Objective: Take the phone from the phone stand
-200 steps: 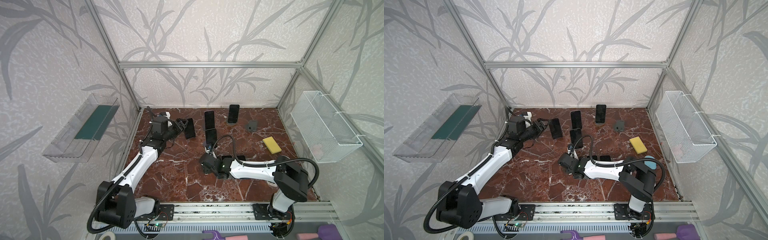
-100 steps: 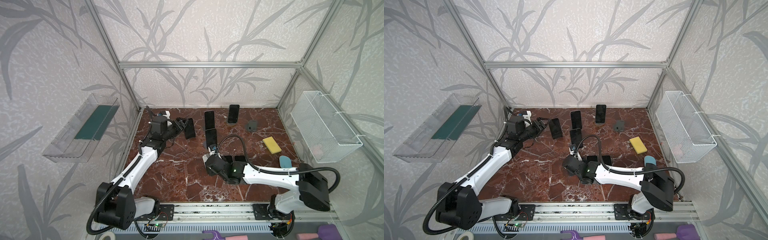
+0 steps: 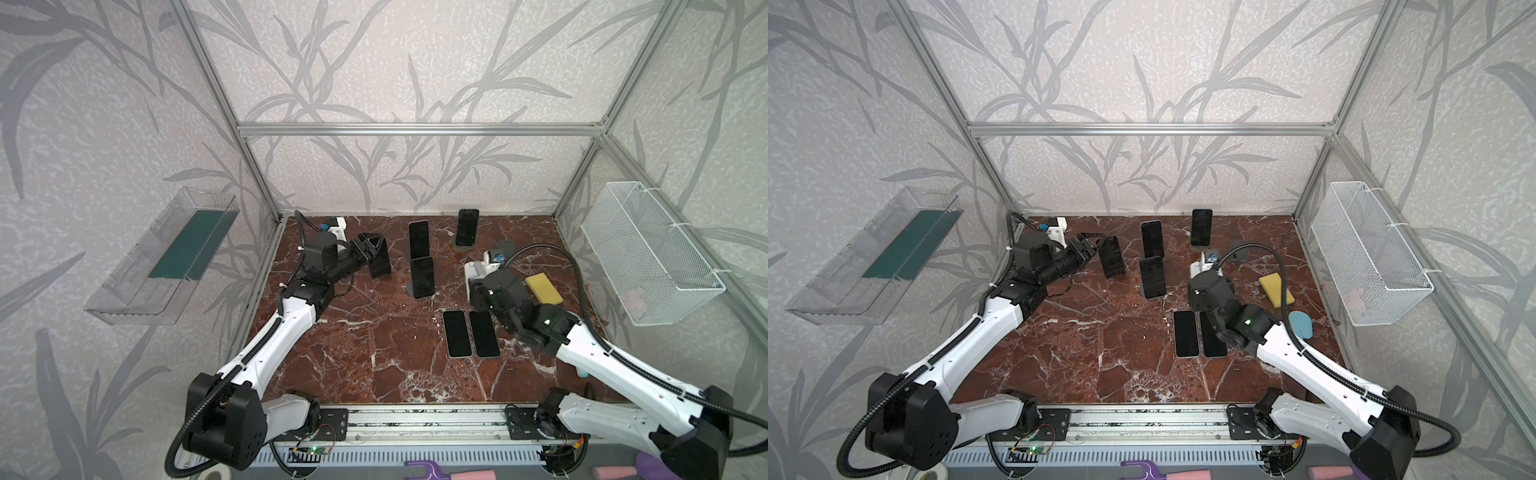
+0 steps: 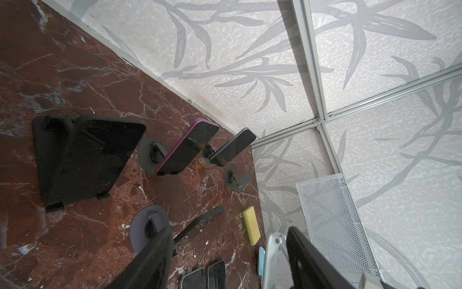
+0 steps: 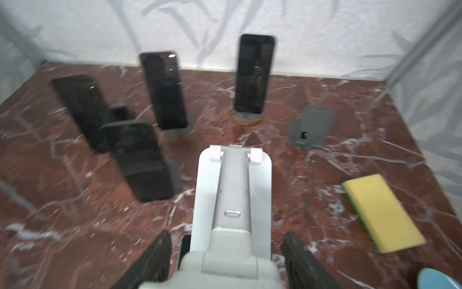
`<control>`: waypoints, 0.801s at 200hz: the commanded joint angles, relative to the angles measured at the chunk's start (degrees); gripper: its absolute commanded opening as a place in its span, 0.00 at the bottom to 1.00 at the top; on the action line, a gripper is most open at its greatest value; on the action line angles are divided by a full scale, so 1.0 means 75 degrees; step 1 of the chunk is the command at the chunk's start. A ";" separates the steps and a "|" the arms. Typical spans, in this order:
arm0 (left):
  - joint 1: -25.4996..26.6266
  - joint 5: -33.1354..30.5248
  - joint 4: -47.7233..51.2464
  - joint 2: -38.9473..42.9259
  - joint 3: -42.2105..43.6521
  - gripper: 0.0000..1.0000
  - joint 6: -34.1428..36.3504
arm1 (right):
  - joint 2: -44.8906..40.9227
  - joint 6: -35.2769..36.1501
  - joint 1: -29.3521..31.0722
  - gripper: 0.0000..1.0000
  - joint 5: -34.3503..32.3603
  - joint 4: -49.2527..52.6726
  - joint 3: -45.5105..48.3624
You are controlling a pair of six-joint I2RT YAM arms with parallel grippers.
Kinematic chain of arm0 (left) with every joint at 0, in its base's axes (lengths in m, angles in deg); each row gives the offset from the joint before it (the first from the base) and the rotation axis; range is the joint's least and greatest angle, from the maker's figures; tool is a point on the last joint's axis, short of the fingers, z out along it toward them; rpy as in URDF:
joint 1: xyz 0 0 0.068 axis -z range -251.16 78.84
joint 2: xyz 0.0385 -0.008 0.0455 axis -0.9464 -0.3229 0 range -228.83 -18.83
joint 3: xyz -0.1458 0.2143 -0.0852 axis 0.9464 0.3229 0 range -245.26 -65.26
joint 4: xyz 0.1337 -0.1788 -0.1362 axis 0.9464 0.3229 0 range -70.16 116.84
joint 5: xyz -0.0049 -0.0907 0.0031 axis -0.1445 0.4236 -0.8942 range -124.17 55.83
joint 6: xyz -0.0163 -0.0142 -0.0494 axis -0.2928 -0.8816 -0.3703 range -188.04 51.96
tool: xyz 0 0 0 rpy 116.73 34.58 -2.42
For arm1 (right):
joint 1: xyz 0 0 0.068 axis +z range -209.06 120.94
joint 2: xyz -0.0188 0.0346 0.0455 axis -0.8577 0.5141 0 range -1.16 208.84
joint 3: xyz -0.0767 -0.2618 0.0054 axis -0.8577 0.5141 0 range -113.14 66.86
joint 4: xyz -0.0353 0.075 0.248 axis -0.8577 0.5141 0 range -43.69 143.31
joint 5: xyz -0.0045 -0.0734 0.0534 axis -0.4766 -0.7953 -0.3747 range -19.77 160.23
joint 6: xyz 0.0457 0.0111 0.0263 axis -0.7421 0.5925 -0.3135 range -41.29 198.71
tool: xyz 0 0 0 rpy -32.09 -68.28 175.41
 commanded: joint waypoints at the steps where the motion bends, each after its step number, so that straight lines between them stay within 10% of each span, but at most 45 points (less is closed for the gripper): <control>1: 0.0023 0.0170 -0.0439 0.0160 0.0169 0.72 -0.0189 | 0.0293 0.0031 -0.1392 0.62 0.1214 -0.0873 0.0167; 56: 0.0023 0.0229 -0.0504 0.0031 0.0174 0.72 -0.0152 | 0.3086 0.0694 -0.3530 0.62 0.1466 -0.1406 -0.1957; 160: 0.0023 0.0341 -0.0641 -0.0155 0.0164 0.72 -0.0086 | 0.6001 0.2518 -0.5212 0.66 0.2084 -0.1512 -0.4223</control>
